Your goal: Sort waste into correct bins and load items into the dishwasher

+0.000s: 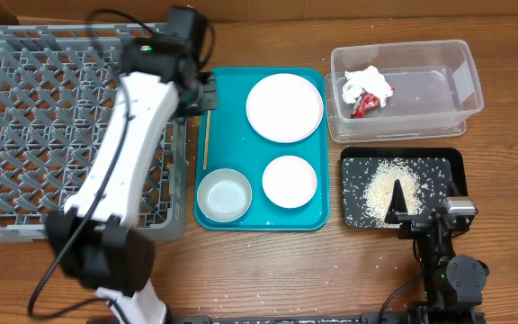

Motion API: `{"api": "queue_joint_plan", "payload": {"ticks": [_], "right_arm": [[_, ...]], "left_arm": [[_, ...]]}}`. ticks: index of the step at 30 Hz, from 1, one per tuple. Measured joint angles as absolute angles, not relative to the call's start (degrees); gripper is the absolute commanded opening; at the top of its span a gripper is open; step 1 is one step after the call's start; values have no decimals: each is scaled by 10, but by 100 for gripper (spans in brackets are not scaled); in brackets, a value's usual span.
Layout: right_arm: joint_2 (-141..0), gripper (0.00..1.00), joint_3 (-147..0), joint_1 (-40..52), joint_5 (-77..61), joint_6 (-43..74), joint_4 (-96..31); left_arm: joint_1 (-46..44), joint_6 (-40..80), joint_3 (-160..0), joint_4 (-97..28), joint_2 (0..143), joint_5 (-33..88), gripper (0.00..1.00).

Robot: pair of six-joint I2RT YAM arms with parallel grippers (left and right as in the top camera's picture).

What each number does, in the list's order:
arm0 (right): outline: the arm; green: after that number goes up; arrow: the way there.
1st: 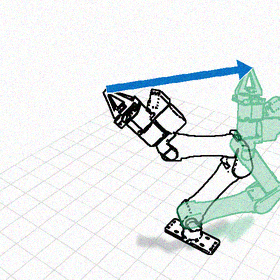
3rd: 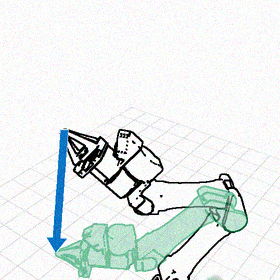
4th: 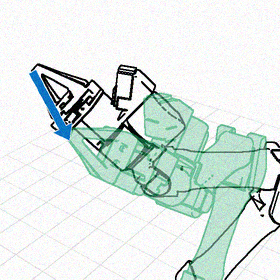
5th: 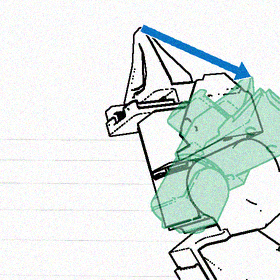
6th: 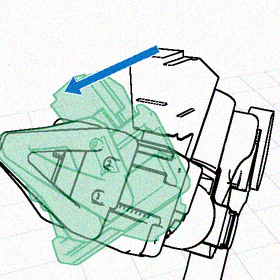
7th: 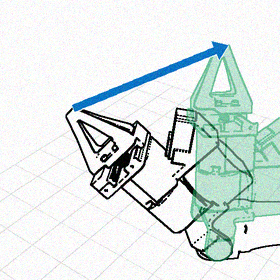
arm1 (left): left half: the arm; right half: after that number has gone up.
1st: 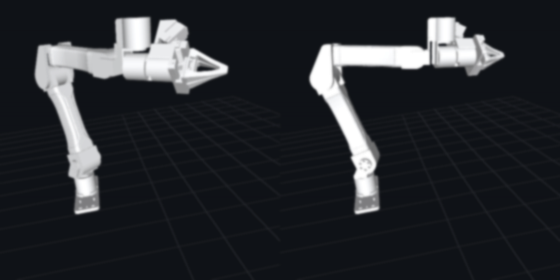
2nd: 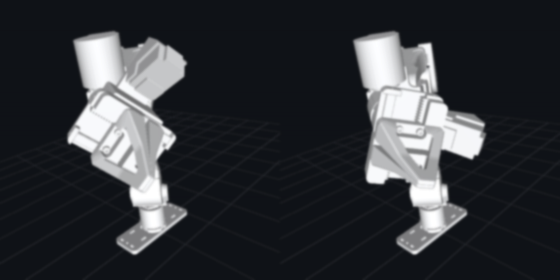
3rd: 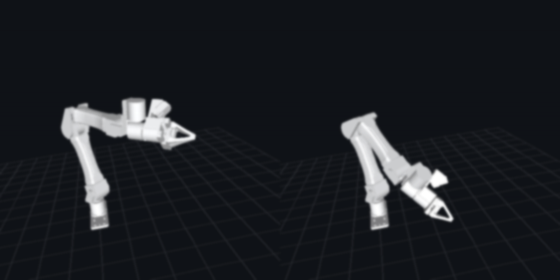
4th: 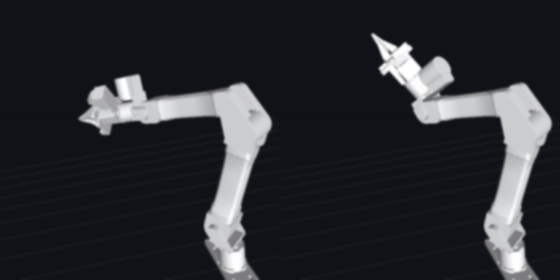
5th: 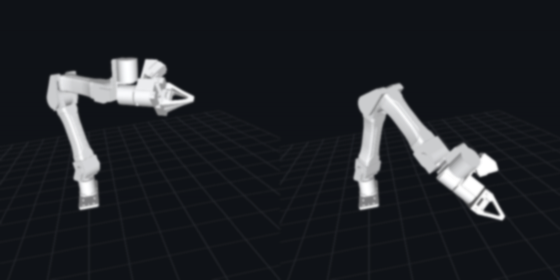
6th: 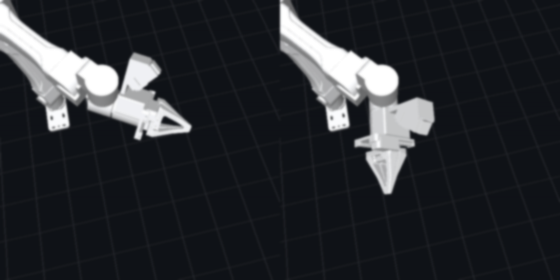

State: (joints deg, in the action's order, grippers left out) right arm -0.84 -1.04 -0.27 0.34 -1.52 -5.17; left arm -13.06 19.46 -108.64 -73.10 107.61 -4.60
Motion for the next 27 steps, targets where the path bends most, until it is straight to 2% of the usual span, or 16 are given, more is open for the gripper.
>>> {"api": "queue_joint_plan", "payload": {"ticks": [6, 11, 24, 26, 27], "right_arm": [[-8, 100, -10, -3, 4, -15, -52], [-8, 100, -10, -3, 4, -16, -51], [-8, 100, -10, -3, 4, -16, -51], [-8, 100, -10, -3, 4, -15, -51], [-8, 100, -11, -3, 4, -15, -52]], "left_arm": [[-84, 154, -1079, -772, 1057, -135, 4], [-50, 104, -1040, -749, 1080, -123, 4], [-49, 66, -887, -625, 1082, -80, 4], [-49, 64, -881, -624, 1084, -75, 15], [-49, 63, -880, -623, 1084, -73, 35]]}}
